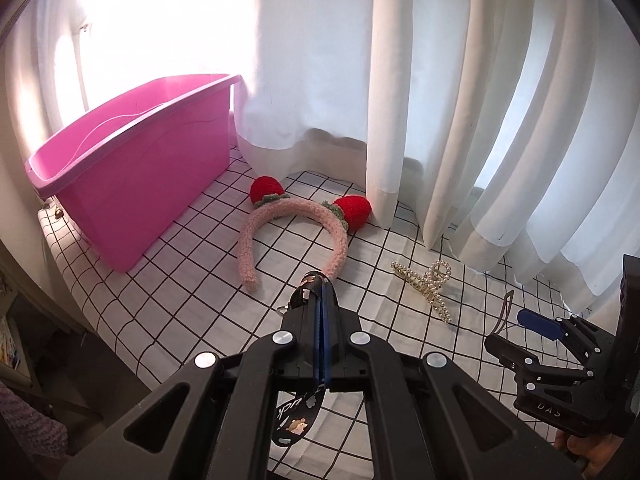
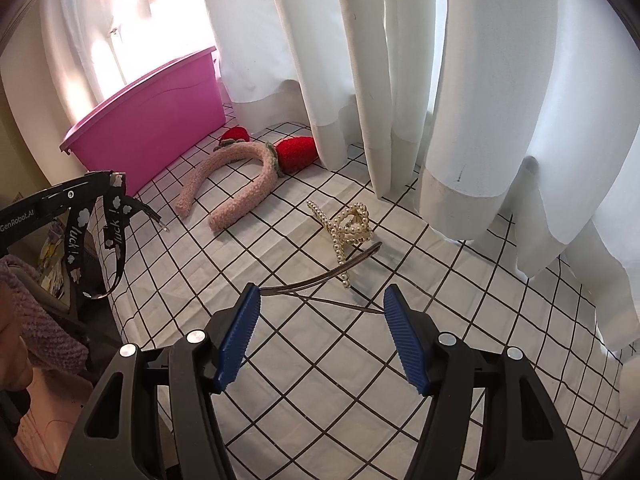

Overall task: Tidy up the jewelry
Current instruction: 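Carry the lanyard in the left gripper while the right gripper carries the pin to the tub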

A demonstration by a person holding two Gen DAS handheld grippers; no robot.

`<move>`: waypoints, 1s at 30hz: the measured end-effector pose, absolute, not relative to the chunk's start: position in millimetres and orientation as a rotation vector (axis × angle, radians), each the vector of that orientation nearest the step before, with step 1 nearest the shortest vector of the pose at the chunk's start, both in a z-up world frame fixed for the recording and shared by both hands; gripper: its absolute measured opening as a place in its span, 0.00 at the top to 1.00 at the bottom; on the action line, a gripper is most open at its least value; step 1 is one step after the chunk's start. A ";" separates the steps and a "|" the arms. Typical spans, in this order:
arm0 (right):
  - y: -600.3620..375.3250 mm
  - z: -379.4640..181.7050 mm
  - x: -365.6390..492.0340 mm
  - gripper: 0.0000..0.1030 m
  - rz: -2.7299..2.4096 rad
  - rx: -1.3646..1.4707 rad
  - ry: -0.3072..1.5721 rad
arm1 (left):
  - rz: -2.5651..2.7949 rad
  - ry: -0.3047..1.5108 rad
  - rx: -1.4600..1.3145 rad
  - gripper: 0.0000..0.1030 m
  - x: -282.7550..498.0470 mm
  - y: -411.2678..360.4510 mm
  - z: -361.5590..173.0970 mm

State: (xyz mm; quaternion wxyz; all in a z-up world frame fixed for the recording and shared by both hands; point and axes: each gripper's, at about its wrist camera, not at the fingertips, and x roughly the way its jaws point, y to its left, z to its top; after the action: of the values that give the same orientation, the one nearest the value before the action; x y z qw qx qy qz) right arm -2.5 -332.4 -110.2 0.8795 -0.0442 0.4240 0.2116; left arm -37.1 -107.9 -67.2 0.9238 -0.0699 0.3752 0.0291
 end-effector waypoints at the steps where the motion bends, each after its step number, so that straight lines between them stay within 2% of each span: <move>1: -330.8 -105.5 -2.9 0.40 0.449 -0.098 0.877 | 0.068 0.765 -0.150 0.98 -39.6 -104.9 -64.0; 19: -257.6 -22.3 12.2 0.40 0.620 -0.124 0.758 | 0.228 0.665 -0.202 0.98 -64.2 -12.1 20.7; 30: -154.4 25.8 49.8 0.40 0.553 -0.048 0.682 | 0.126 0.584 -0.140 0.98 -13.2 97.9 68.9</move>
State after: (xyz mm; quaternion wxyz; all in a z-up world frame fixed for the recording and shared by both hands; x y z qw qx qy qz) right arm 49.8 -154.4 25.8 0.9048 -0.0234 0.3302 0.2679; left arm -13.2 97.9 68.9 0.9532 -0.0691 0.2877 0.0620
